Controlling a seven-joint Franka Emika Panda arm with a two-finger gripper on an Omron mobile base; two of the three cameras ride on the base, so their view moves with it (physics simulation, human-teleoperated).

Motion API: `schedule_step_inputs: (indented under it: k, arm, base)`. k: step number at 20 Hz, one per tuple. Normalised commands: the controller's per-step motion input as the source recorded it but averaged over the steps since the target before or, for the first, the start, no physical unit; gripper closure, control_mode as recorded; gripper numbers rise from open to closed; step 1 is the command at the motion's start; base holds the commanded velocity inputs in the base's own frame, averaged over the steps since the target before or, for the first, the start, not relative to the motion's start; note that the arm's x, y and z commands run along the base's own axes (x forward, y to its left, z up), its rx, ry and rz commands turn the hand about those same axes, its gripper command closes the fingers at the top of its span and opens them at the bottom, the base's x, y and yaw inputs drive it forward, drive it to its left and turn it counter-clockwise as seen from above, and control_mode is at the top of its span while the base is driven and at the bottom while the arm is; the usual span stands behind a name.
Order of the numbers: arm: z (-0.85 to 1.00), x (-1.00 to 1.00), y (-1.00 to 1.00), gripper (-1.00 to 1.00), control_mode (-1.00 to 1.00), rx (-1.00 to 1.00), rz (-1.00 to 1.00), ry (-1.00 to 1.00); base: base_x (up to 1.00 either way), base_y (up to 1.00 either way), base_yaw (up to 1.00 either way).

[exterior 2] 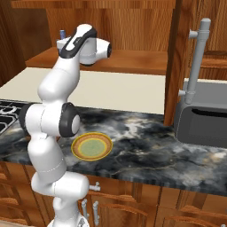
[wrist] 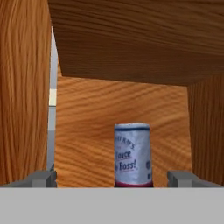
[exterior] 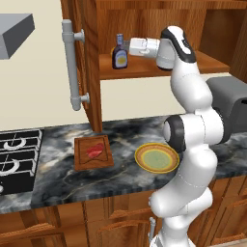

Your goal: Pick the steak from the plate and place it on the cutting board. Then pick the condiment bottle from the cabinet and place it next to the cutting board.

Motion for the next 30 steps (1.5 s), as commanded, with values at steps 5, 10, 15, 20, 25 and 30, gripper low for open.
schedule_step_inputs:
  k: [5, 10, 15, 20, 25, 30]
  arm:
    - [0.00, 0.05, -0.06, -1.00, -1.00, 0.00, -0.01, 0.00]
    - [0.00, 0.09, -0.09, -1.00, -1.00, 0.00, -0.03, 0.00]
    - [0.00, 0.11, 0.02, -1.00, -1.00, 0.00, 0.00, 0.00]
    - [0.00, 0.01, 0.11, -1.00, -1.00, 0.00, 0.00, 0.00]
    - [0.00, 0.04, 0.18, -1.00, -1.00, 0.00, 0.00, 0.00]
    - [0.00, 0.15, 0.13, -1.00, -1.00, 0.00, 0.00, 0.00]
  base:
    - [0.00, 0.00, 0.00]
    - [0.00, 0.00, 0.00]
    - [0.00, 0.00, 0.00]
    - [0.00, 0.00, 0.00]
    - [0.00, 0.00, 0.00]
    - [0.00, 0.00, 0.00]
